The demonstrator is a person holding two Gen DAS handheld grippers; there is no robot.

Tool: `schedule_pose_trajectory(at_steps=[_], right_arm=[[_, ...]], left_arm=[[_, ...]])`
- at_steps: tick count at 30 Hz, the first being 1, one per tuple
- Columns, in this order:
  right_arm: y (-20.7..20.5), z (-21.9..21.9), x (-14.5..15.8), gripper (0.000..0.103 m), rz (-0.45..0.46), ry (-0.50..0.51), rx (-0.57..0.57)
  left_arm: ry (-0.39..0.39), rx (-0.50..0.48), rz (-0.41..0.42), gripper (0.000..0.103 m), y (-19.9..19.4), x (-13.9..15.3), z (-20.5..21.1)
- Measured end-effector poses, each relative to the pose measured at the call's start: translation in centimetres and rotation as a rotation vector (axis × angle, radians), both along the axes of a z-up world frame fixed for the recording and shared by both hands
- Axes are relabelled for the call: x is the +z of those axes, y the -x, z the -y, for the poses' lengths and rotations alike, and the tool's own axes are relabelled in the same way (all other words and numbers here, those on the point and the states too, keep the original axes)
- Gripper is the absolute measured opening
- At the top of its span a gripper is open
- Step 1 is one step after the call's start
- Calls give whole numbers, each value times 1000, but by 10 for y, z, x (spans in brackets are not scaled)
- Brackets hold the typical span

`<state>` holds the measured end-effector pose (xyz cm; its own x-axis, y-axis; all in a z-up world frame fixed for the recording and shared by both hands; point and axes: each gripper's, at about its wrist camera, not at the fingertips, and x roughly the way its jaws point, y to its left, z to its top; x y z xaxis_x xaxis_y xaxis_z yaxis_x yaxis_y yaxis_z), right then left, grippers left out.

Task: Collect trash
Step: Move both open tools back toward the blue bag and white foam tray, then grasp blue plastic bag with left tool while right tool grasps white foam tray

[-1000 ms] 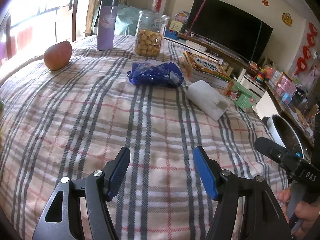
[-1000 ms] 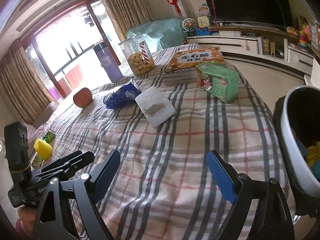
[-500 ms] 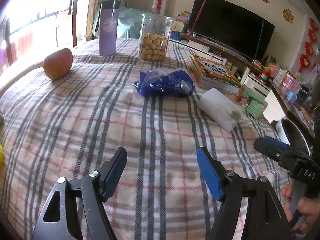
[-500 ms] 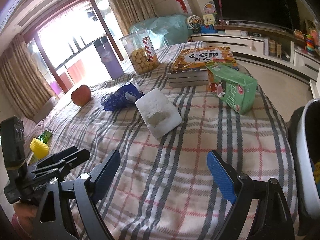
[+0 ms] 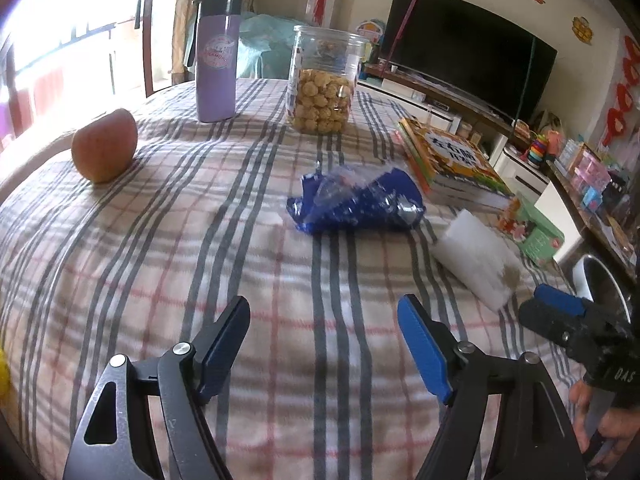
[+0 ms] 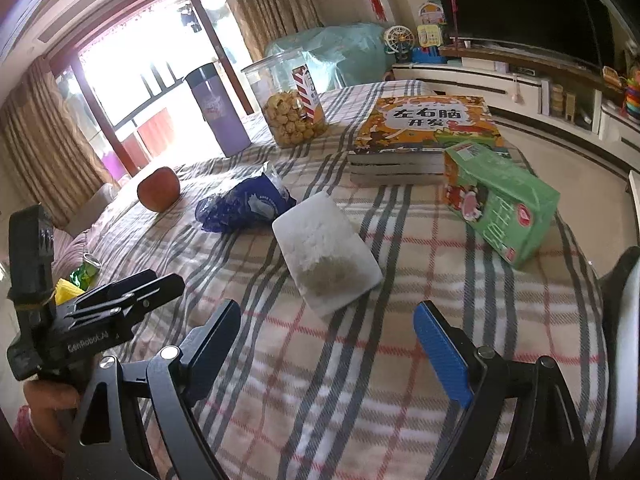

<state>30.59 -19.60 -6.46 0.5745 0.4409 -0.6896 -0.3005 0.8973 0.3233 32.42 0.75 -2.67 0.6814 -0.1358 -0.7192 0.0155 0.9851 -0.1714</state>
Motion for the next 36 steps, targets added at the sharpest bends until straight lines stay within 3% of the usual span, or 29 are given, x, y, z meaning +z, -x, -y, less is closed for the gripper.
schedule_pose_trajectory(at_steps=[12,22,25,27,28,29,32,36], right_arm=[[-23,-6,-3,90,-4,5,19],[-35,-14,-13,90,-31,39,37],[-37,-14,-15,87,-37,45,40],[-37,-13,-16,77,-41,47,36],[-37,-12,-16,66,-45,47,34],[-37,-11,-17,58,-48,36,40],[-34,-7,-15,55,-43,16,39],[-26,-1,-12,53,-41,-10,28]], left_arm=[[-26,-16,11,77,-52,-7,-3],[12,-51,48,73,-73,-12,1],[11,-84,51,54,-73,-17,8],[1,-108,39,35,-73,-19,12],[-1,-126,25,24,-74,-22,15],[-2,-132,19,22,-75,-22,17],[-15,-152,29,12,-72,-20,22],[-22,-162,45,8,-61,-15,25]])
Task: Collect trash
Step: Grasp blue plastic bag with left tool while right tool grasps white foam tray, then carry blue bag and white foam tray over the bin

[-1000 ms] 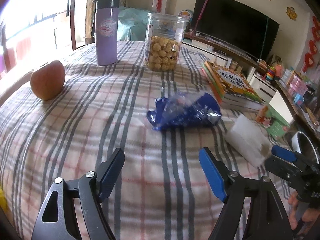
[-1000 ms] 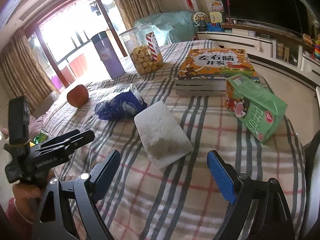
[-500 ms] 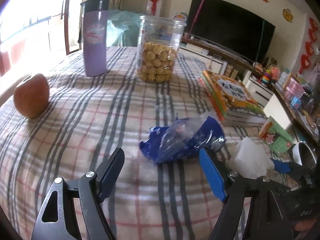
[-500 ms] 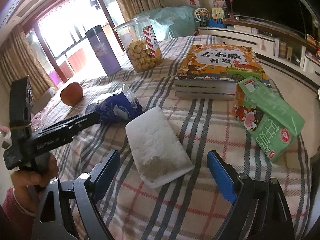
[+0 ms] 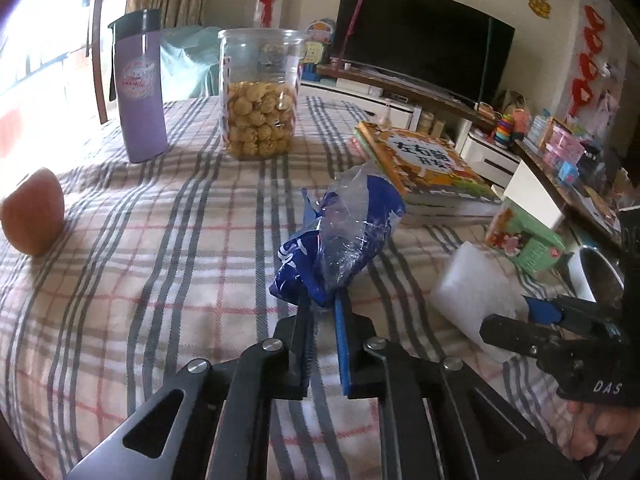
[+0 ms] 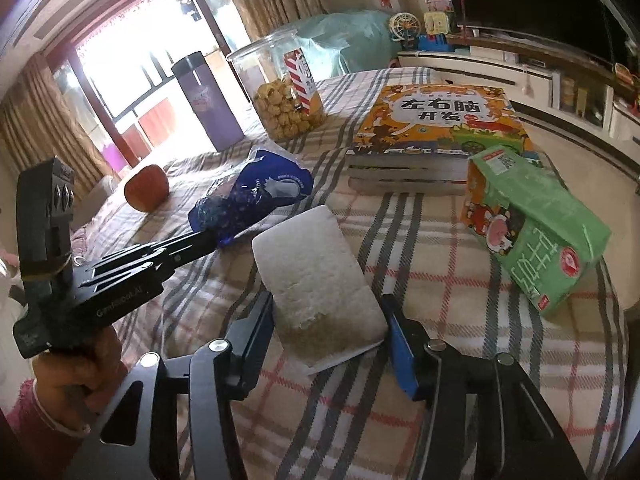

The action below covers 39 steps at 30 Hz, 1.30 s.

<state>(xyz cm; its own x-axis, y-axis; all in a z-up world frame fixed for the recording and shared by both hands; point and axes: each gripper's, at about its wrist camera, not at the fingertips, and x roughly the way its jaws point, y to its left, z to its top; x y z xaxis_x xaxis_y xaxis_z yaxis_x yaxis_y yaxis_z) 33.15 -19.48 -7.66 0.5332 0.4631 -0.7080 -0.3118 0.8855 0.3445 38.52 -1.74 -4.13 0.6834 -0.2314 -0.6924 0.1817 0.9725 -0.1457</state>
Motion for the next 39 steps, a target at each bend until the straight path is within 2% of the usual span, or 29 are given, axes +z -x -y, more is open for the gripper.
schedule_pose_trajectory(at_steps=[15,22,28,39], right_arm=[[53,33,12,53,4,-71,-52],[83,55,13,53,2,-96,-96],[104,74,14,53,6,-119,-132],[141,115,18,53,24,-142,-205]], left_arm=[[94,31,-25,7,90,15,9],[107,3,-19,7,127,23,26],[113,-41,-28,7,149,27,44],[119,-109,-45,7,163,28,77]])
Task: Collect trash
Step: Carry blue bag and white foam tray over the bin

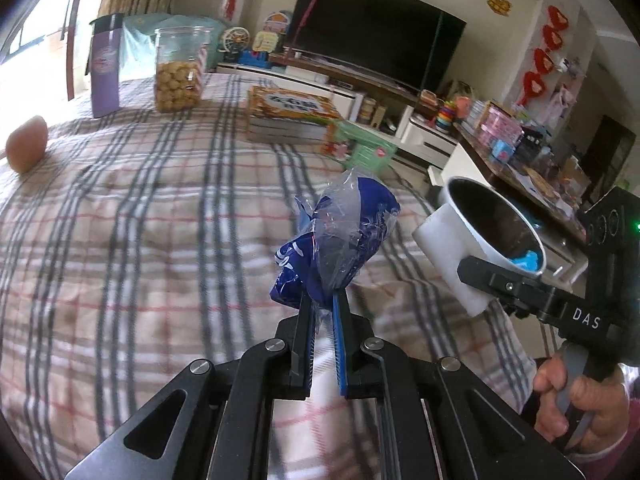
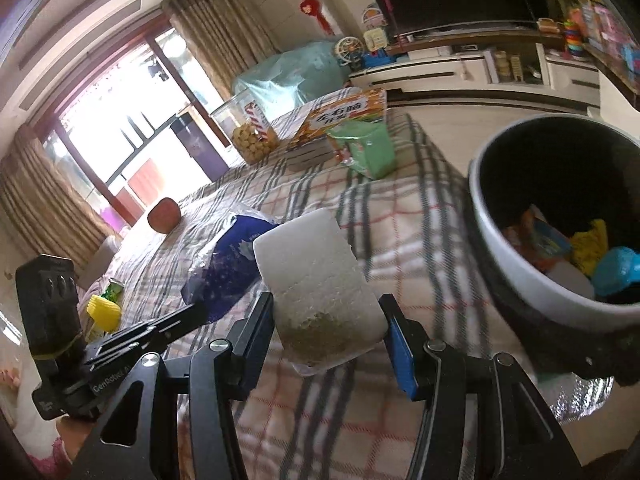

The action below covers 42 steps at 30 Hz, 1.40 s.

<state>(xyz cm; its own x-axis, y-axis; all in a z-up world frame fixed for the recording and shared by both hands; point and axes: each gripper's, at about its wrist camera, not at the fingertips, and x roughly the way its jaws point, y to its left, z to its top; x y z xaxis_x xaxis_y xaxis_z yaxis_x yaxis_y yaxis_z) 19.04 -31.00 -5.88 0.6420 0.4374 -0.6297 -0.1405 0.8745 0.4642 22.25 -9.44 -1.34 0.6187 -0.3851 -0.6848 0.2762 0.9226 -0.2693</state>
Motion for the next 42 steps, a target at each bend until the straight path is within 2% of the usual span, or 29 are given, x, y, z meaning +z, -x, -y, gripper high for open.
schedule_pose_trajectory(at_steps=[20,42], right_arm=[[29,47,16,53,52,-17,-92],[36,93,25,53,68,-2,-179]], left_arm=[[-23,-88,31,7,8,11,46],[-38,-158,51,7,-8,12,83]])
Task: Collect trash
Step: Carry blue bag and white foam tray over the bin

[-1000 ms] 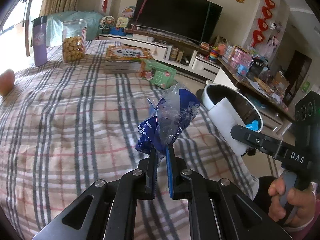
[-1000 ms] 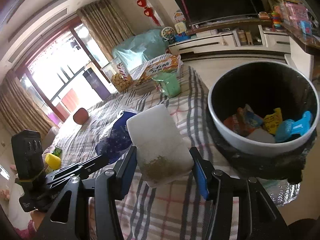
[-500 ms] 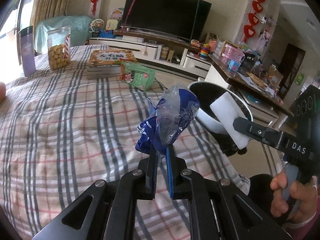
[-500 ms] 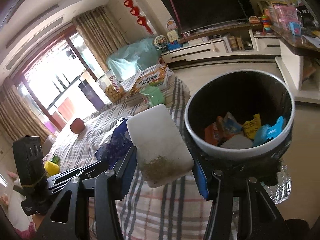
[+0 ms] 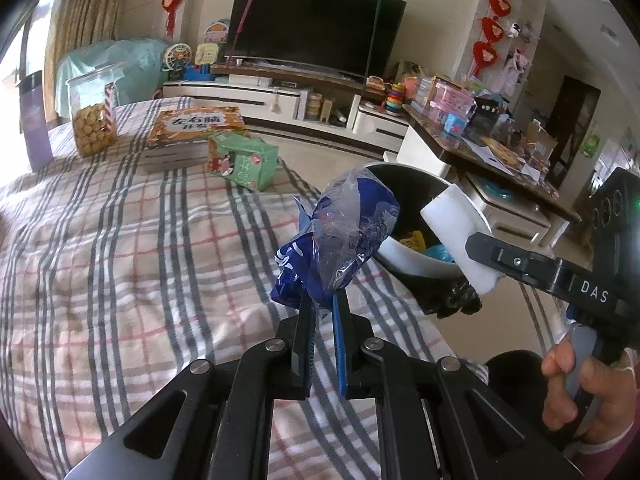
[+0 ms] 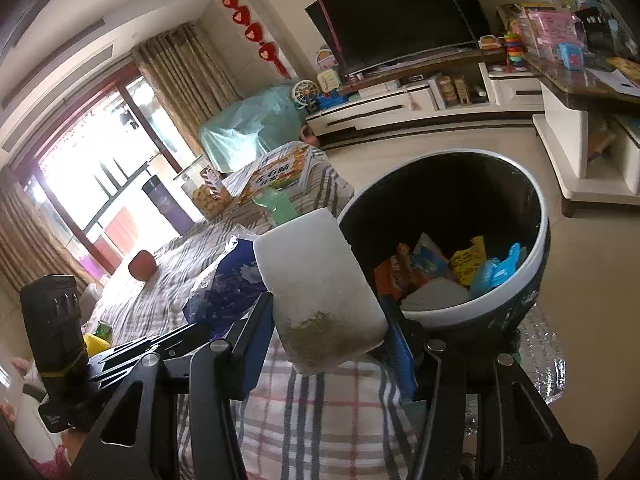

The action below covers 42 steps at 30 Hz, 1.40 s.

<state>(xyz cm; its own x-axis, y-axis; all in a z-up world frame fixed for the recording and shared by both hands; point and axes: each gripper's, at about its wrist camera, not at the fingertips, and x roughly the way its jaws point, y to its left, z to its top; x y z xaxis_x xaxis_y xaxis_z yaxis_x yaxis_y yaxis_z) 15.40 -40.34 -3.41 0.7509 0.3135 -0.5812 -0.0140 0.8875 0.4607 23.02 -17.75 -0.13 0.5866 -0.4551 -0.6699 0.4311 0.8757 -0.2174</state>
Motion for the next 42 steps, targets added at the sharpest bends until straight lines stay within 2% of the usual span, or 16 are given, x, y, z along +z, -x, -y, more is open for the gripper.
schedule_pose_trajectory(at_steps=[42], right_arm=[[-21,57,2,53,-34,63,-97]], left_arm=[[-50,-101,26,7,-37,6,71]])
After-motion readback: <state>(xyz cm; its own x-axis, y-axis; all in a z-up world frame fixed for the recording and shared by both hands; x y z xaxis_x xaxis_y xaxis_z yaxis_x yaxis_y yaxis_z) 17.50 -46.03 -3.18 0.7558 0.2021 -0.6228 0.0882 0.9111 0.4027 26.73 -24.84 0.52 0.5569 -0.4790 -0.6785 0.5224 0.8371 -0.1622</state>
